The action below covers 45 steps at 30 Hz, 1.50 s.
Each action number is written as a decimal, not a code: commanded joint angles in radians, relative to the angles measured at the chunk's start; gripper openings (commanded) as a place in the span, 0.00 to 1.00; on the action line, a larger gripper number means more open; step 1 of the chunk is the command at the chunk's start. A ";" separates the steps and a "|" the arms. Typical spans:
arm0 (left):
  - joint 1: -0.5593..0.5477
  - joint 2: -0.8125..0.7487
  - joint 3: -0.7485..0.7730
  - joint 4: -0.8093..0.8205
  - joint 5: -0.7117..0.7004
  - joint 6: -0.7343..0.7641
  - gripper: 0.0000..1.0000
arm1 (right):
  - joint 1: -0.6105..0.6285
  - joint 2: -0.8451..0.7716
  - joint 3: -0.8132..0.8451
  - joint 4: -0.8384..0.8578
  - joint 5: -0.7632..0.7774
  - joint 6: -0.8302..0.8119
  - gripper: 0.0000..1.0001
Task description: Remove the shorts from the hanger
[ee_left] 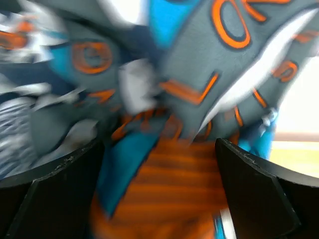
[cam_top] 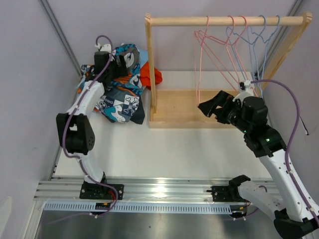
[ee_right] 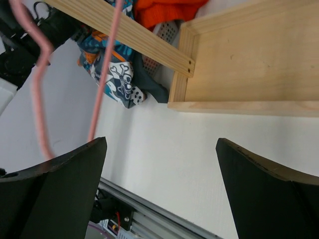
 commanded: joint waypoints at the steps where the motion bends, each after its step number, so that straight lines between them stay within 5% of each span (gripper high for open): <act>1: 0.005 -0.321 0.072 -0.013 -0.077 0.041 0.99 | 0.002 -0.061 0.106 -0.028 0.067 -0.090 0.99; 7: 0.003 -0.715 -0.133 -0.092 -0.034 0.061 0.99 | 0.004 -0.142 0.152 -0.103 0.190 -0.158 0.99; 11: 0.000 -1.026 -0.495 -0.090 0.045 0.012 0.99 | 0.002 -0.248 0.048 -0.111 0.262 -0.161 0.99; 19: -0.001 -1.552 -0.920 -0.170 0.078 -0.054 0.99 | 0.002 -0.542 -0.147 -0.134 0.415 -0.187 0.99; 24: -0.032 -1.633 -0.947 -0.201 0.040 -0.055 0.99 | 0.004 -0.645 -0.226 -0.157 0.519 -0.232 0.99; 45: -0.080 -1.498 -0.946 -0.224 0.080 -0.042 0.99 | -0.002 -0.697 -0.246 -0.130 0.415 -0.273 0.99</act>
